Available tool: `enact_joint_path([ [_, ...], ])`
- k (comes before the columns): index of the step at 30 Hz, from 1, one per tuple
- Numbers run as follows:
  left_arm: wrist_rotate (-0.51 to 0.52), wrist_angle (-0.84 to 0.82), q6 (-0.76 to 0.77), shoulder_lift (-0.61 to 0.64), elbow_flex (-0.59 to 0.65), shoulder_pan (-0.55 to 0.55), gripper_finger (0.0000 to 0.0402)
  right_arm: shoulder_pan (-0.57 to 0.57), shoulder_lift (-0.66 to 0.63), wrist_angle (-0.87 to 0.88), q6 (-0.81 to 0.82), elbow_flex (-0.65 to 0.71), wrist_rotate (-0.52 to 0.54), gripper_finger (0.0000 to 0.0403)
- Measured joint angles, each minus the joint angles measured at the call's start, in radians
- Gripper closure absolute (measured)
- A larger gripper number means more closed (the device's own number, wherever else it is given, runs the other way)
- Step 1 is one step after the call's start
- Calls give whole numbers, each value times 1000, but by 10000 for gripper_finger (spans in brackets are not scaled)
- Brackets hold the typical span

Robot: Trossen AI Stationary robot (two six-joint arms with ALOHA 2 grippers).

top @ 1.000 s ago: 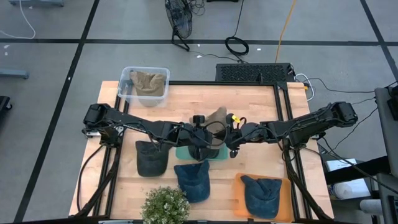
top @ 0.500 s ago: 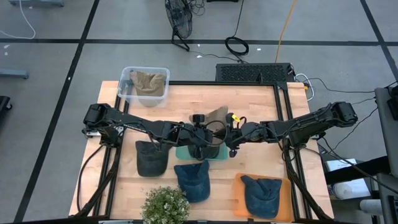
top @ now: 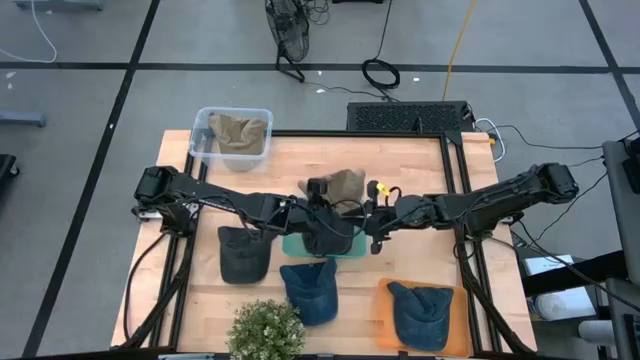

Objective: Pick & Place hat
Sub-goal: Put the brown cap into the transparent bin

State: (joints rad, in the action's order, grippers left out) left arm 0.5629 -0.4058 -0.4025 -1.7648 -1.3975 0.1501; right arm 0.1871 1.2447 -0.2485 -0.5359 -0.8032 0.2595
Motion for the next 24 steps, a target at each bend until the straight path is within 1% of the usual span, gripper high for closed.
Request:
enact_joint_path([
  [6, 77, -98, -52, 54, 0, 0, 391, 59, -78, 10, 0, 0, 82, 336],
  [9, 152, -152, -126, 103, 0, 11, 393, 84, -113, 45, 0, 1, 107, 333],
  [11, 190, -163, -163, 137, 0, 13, 387, 94, -138, 85, 11, 1, 107, 333],
  [15, 199, -260, -208, 212, 0, -4, 381, 99, -176, 160, 48, 2, 108, 340],
  [19, 197, -370, -216, 304, 0, -44, 394, 98, -208, 202, 80, 2, 110, 346],
  [22, 173, -456, -243, 378, 0, -81, 393, 98, -221, 214, 81, 2, 109, 350],
  [24, 154, -476, -276, 427, 0, -114, 383, 98, -227, 215, 86, 2, 107, 353],
])
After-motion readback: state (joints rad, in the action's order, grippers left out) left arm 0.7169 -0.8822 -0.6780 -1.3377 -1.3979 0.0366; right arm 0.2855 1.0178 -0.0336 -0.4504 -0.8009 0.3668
